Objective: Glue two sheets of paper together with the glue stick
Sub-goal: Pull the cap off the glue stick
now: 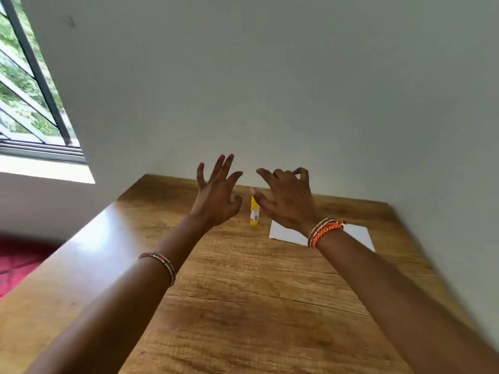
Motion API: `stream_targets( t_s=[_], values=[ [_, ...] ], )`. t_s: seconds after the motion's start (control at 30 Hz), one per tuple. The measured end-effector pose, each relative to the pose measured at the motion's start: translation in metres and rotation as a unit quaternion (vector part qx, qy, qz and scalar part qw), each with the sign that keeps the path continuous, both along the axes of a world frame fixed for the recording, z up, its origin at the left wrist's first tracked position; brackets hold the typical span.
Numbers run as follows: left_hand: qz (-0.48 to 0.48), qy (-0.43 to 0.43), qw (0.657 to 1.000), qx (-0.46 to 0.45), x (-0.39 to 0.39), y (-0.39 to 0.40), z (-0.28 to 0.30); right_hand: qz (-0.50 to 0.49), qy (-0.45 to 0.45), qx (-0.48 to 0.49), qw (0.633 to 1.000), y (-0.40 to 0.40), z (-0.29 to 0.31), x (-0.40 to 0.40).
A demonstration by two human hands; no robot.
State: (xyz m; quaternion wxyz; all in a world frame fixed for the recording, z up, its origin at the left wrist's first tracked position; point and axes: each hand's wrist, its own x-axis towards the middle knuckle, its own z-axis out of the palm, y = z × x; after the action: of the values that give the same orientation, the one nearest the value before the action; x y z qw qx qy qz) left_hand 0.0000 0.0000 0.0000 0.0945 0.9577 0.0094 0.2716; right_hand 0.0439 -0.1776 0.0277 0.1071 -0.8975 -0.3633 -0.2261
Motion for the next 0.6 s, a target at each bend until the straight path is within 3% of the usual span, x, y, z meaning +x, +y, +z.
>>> stream_targets(
  t_s=[0.2, 0.33, 0.43, 0.53, 0.6],
  values=[
    [0.007, 0.048, 0.999, -0.019, 0.004, 0.005, -0.015, 0.029, 0.013, -0.033, 0.999, 0.014, -0.043, 0.006],
    [-0.052, 0.029, 0.997, -0.048, -0.018, -0.014, -0.025, 0.053, 0.106, 0.121, 0.986, 0.006, -0.05, -0.011],
    [-0.07, -0.005, 0.996, -0.048, -0.039, -0.035, -0.031, 0.025, 0.122, 0.201, 0.972, -0.002, -0.054, -0.035],
    [-0.068, -0.029, 0.995, -0.07, -0.052, -0.049, -0.045, 0.019, 0.151, 0.365, 0.918, -0.007, -0.059, -0.058],
    [-0.073, -0.083, 0.989, -0.096, -0.057, -0.054, -0.051, 0.027, 0.161, 0.425, 0.891, -0.01, -0.072, -0.066]
  ],
)
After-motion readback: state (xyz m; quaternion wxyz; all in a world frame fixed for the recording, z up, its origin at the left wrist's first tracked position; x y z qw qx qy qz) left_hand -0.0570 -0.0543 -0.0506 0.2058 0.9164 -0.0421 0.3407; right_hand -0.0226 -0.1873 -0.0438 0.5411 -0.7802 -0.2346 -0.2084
